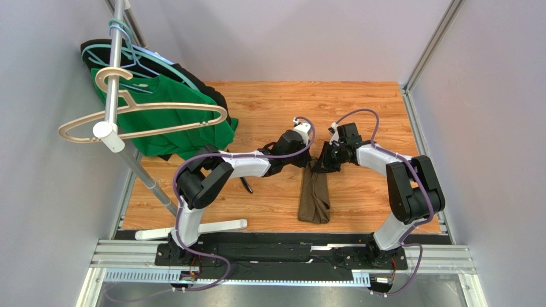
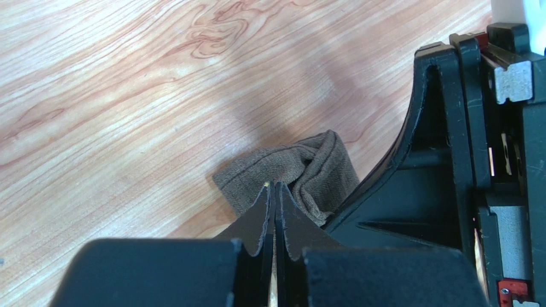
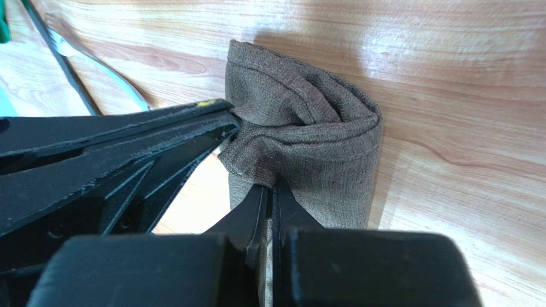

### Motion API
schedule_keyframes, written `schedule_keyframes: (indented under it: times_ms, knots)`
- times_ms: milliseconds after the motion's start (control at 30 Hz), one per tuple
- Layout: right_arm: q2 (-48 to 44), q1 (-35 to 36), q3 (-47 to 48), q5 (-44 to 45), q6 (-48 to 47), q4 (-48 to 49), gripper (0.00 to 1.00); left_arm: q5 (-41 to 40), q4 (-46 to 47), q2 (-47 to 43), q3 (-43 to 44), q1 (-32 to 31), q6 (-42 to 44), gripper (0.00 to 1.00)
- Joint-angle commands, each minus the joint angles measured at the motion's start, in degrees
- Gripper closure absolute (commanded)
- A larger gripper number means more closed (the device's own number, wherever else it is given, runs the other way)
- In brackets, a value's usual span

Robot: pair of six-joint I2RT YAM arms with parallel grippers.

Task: Fold the napkin into a case and place the utensils inside
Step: Grasp the top corner of the smaller rectangle folded napkin from the folded napkin.

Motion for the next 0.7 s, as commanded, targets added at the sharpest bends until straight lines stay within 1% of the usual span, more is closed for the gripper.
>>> schedule_keyframes:
  times_ms: [0, 267, 300, 467, 633, 667]
  knots:
    - [2.1, 0.7, 2.3, 1.3, -2.1, -2.7, 1.0, -1.5, 5.5, -4.1, -1.3, 0.2, -0.8, 1.0]
    - [5.0, 1.5, 6.0, 3.4, -1.6, -6.1, 1.0, -0.3, 10.9, -6.6, -5.4, -0.2, -0.2, 1.0]
    - [5.2, 1.6, 6.6, 3.7, -1.5, -7.0, 1.0, 0.8, 11.6, -6.8, -5.8, -0.3, 0.0, 1.0]
    - [6.5, 1.9, 9.6, 2.7, -0.2, -9.2, 1.0, 2.2, 14.2, -6.9, -7.0, -1.1, 0.5, 1.0]
    - [6.3, 1.4, 11.3, -0.3, 5.4, -8.5, 1.0, 2.6, 12.5, -5.5, -6.5, -1.4, -0.7, 1.0]
    - [6.4, 1.3, 11.8, -1.2, 7.6, -8.2, 1.0, 2.8, 12.4, -5.3, -6.7, -1.4, -0.9, 1.0]
